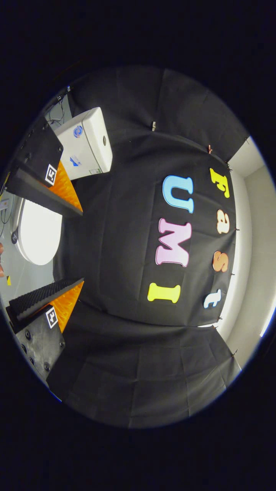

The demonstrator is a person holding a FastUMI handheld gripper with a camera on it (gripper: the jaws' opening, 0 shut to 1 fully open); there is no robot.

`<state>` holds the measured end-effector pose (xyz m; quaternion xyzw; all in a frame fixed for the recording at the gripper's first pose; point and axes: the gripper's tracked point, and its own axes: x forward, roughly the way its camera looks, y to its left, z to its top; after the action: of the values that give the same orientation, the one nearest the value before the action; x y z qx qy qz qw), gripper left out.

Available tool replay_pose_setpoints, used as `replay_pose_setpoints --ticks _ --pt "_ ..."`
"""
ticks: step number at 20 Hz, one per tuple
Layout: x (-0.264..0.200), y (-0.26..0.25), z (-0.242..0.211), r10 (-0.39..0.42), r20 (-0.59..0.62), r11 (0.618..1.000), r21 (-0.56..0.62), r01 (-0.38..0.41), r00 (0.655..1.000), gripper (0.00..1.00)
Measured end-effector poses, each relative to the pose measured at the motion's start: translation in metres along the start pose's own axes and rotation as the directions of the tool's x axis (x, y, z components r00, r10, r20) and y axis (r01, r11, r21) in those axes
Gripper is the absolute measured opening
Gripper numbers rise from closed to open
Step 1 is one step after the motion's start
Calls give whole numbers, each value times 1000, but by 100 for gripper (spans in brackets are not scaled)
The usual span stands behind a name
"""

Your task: Open the toilet lid.

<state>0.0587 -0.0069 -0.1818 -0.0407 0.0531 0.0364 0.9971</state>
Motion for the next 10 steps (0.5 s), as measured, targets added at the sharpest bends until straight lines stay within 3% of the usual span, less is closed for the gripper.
replay_pose_setpoints --ticks 6,10 --pt "12 -1 -60 36 -36 999 6 -36 999 98" --pt "20 -7 -113 52 -93 996 76 -45 994 99"
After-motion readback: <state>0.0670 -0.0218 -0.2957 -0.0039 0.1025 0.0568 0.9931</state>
